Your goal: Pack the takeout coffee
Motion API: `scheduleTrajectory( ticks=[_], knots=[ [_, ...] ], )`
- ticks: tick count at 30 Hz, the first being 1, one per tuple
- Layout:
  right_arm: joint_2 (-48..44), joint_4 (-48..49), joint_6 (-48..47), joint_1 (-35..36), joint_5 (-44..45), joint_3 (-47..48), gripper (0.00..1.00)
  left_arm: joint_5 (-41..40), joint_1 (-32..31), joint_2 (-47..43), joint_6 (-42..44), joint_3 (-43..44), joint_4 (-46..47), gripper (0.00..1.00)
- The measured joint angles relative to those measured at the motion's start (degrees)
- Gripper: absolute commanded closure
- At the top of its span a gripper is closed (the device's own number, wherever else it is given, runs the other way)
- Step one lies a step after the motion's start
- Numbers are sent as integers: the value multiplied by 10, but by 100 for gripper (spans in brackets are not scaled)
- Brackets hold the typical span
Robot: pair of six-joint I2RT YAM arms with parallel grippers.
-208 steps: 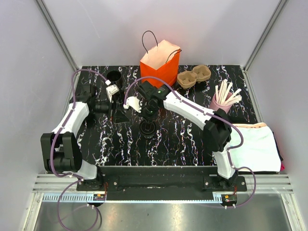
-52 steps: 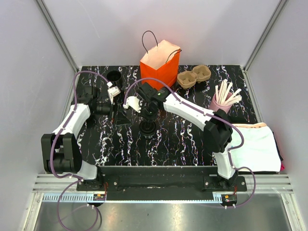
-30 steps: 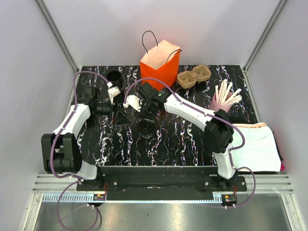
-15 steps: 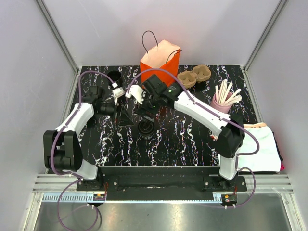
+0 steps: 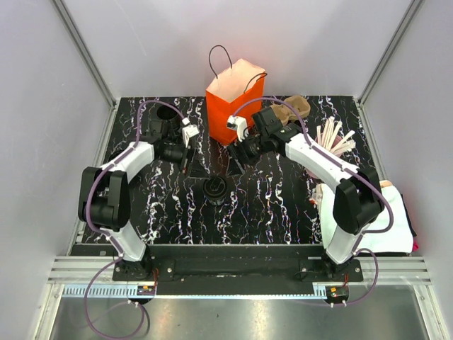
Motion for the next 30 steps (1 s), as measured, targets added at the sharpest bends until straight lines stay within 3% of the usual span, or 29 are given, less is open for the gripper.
scheduleTrajectory(
  ticks=[11, 22, 30],
  knots=[
    [45, 89, 88, -7, -107, -45, 16, -22, -45, 34, -19, 0, 19, 1],
    [64, 121, 113, -7, -109, -64, 21, -27, -52, 59, -21, 0, 26, 1],
    [64, 129, 118, -7, -109, -75, 32, -20, -52, 75, -20, 0, 25, 5]
  ],
)
